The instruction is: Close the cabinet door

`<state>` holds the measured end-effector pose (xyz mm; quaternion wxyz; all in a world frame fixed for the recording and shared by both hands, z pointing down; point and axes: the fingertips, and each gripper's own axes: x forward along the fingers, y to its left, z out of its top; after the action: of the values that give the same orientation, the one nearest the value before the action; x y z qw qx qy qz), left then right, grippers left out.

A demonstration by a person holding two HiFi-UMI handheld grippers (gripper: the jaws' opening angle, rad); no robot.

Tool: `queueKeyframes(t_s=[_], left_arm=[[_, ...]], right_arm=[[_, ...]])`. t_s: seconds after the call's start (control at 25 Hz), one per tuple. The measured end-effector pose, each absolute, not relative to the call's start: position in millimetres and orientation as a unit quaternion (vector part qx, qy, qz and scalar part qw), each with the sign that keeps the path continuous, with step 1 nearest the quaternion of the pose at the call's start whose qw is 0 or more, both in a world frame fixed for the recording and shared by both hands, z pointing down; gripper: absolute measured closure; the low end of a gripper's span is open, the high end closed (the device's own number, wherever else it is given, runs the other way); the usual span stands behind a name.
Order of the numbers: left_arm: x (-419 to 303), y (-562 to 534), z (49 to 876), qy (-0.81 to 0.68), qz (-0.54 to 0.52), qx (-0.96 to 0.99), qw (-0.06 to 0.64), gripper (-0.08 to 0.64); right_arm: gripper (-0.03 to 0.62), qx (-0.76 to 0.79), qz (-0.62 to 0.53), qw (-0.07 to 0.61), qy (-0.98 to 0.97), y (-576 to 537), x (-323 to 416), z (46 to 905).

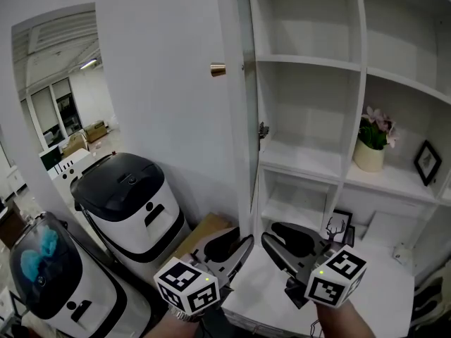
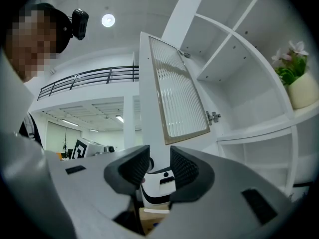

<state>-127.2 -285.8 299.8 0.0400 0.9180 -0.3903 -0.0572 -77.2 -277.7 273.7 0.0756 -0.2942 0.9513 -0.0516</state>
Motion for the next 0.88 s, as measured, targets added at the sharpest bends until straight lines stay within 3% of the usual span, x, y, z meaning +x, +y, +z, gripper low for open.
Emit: queueKeyframes(t_s=[0.72,0.88], left_arm=[[-72,-284,301,-0.319,-0.059,0.945,0.046,0.426],[-63,-281,303,-0.302,-0.056,0.95,0.053,0.451]], right_arm=[[0.468,-0.348,-0.032,0.063,0.935,-285,-66,270],[0.491,-0.375,-0.031,0.06,0.925,-290,-54,269]])
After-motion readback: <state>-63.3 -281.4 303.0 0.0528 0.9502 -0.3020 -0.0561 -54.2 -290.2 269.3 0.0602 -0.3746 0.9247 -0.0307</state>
